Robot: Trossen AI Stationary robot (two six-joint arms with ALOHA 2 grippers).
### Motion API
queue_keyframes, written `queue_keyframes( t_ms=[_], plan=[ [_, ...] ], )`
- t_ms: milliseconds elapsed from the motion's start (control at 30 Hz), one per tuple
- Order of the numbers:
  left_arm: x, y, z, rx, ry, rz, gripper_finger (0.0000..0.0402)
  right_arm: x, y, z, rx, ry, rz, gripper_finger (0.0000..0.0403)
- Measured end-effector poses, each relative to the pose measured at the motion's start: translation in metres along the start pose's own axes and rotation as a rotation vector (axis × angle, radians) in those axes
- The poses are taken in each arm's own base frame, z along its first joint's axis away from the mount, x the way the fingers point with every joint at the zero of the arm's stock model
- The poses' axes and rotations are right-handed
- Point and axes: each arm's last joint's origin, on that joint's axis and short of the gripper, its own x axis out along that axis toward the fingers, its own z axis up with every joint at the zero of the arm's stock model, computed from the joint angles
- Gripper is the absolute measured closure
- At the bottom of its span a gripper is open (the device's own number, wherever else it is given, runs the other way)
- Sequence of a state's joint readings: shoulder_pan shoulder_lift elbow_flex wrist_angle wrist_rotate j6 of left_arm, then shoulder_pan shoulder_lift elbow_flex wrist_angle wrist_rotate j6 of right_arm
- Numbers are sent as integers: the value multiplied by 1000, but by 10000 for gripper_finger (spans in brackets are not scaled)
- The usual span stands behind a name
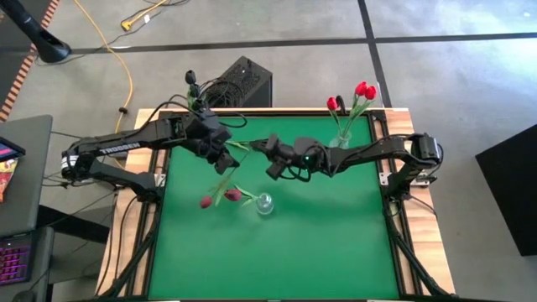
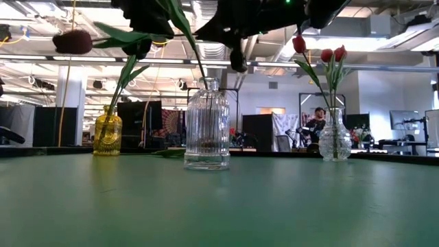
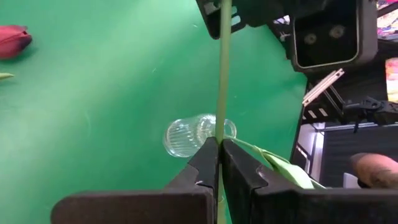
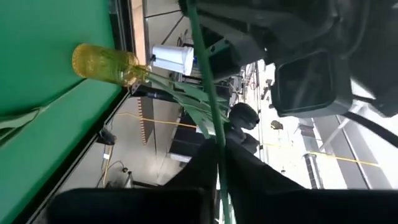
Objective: Sort flowers into vase by color
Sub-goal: Put the bottom dark red tulip into the bottom transparent vase
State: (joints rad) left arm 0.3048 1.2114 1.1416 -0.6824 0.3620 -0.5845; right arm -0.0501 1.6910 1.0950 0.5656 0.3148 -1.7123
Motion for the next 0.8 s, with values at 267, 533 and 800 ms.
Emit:
queue_keyframes(
  t_ms=[267, 533, 800],
  plan=[
    [0, -4, 5, 146, -54, -46, 369, -2, 11, 5, 75, -36, 113, 376],
    [-18, -5, 18, 412, -263, 30, 269, -3, 17, 3, 282, -68, 200, 376],
    [-63, -10, 15, 589, -455, 116, 231, -1, 10, -28, 666, -126, 203, 376]
  ],
)
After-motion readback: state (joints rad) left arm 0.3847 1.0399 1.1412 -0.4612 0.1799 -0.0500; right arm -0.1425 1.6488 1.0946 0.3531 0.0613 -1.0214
